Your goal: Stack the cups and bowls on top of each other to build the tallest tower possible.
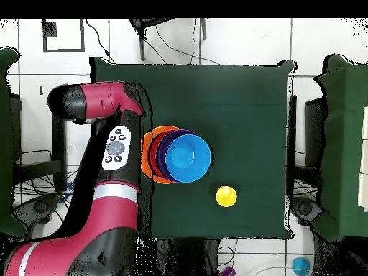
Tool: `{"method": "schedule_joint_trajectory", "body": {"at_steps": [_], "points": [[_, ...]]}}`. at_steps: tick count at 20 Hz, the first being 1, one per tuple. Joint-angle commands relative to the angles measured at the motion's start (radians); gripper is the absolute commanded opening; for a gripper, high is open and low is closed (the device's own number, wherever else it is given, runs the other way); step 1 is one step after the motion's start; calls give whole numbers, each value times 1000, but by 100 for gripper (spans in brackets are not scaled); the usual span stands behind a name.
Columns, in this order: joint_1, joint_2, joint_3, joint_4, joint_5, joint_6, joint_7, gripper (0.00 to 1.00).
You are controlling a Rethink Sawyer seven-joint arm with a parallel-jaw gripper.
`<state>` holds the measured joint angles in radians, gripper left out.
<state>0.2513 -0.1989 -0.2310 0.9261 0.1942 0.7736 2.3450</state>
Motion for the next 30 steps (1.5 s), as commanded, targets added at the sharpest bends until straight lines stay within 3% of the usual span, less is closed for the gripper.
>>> {"method": "schedule_joint_trajectory", "body": {"at_steps": [1,25,26,30], "points": [[-2,59,62,125,5,-80,172,100],[1,70,66,206,12,-174,162,100],[7,72,53,203,12,-188,172,0],[7,69,55,207,6,-221,161,0]]}}
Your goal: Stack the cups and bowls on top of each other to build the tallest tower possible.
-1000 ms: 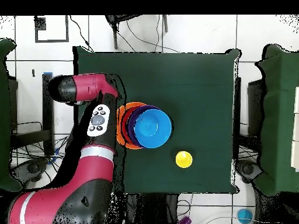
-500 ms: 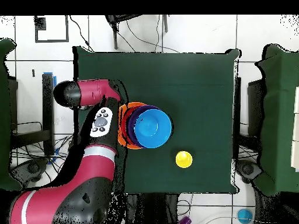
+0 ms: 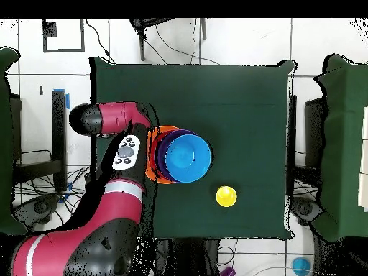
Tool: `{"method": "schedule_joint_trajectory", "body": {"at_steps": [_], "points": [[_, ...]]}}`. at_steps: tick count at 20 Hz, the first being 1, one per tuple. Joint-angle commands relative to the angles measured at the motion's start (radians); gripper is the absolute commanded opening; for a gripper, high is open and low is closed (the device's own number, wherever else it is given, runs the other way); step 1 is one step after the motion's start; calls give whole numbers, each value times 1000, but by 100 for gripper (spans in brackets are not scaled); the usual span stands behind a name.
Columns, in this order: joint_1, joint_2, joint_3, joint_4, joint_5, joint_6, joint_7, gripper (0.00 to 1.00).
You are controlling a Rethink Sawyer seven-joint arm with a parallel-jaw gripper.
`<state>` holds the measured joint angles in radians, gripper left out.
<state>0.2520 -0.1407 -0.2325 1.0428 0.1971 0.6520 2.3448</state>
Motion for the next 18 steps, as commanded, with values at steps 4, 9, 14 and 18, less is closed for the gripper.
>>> {"method": "schedule_joint_trajectory", "body": {"at_steps": [4,9,14,18], "points": [[-5,-21,48,85,21,-35,154,0],[-17,-132,29,82,29,64,125,0],[-32,-235,-1,44,28,217,100,0],[-41,-311,-7,33,31,334,88,0]]}}
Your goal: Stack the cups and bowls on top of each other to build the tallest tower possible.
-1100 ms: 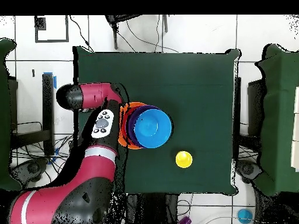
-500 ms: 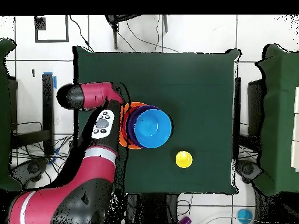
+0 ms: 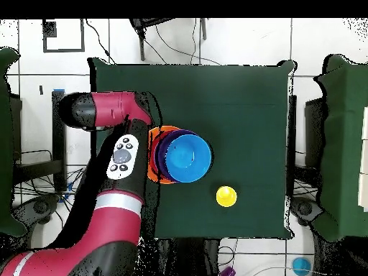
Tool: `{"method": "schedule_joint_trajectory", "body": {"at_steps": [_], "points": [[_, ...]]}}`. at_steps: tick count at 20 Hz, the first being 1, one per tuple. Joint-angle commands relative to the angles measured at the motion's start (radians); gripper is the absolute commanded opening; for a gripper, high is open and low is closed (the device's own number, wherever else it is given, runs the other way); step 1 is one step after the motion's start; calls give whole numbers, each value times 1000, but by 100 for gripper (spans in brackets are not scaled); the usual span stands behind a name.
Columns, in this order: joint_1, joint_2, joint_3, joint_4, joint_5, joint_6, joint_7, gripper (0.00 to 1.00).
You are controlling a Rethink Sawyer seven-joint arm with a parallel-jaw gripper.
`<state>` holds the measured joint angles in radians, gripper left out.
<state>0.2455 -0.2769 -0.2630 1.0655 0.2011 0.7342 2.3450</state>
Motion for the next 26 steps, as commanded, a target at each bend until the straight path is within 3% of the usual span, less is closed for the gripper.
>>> {"method": "schedule_joint_trajectory", "body": {"at_steps": [1,5,10,26], "points": [[-38,-191,26,13,29,270,84,0],[-65,-239,40,15,29,334,46,0],[-107,-265,61,28,20,347,-7,0],[-317,-337,150,72,-44,393,-263,0]]}}
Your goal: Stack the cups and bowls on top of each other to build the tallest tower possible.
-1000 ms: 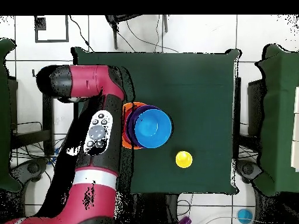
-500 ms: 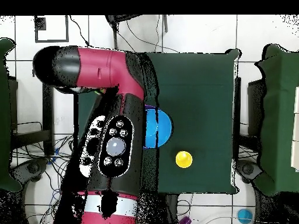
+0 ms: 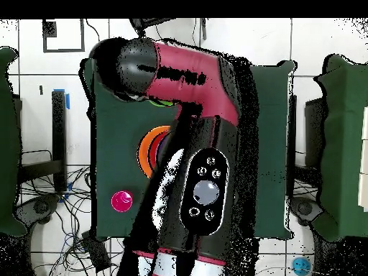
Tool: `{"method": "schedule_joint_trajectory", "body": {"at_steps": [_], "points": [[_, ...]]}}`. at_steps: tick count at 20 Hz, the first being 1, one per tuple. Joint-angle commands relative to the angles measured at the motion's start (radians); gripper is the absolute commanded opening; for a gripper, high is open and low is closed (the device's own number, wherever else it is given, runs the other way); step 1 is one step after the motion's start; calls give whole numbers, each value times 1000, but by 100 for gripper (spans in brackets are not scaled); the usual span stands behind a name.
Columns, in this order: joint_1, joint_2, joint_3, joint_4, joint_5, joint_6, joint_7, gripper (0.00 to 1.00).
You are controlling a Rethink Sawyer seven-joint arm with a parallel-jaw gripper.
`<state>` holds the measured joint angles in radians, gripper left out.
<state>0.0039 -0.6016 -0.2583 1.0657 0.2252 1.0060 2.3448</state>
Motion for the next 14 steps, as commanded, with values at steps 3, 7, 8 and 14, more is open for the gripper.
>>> {"method": "schedule_joint_trajectory", "body": {"at_steps": [3,7,8,14], "points": [[-110,-4,167,64,-85,117,-293,0],[-144,4,190,59,-105,109,-321,0],[-147,0,193,70,-109,99,-324,0],[-183,7,219,102,-146,42,-338,0]]}}
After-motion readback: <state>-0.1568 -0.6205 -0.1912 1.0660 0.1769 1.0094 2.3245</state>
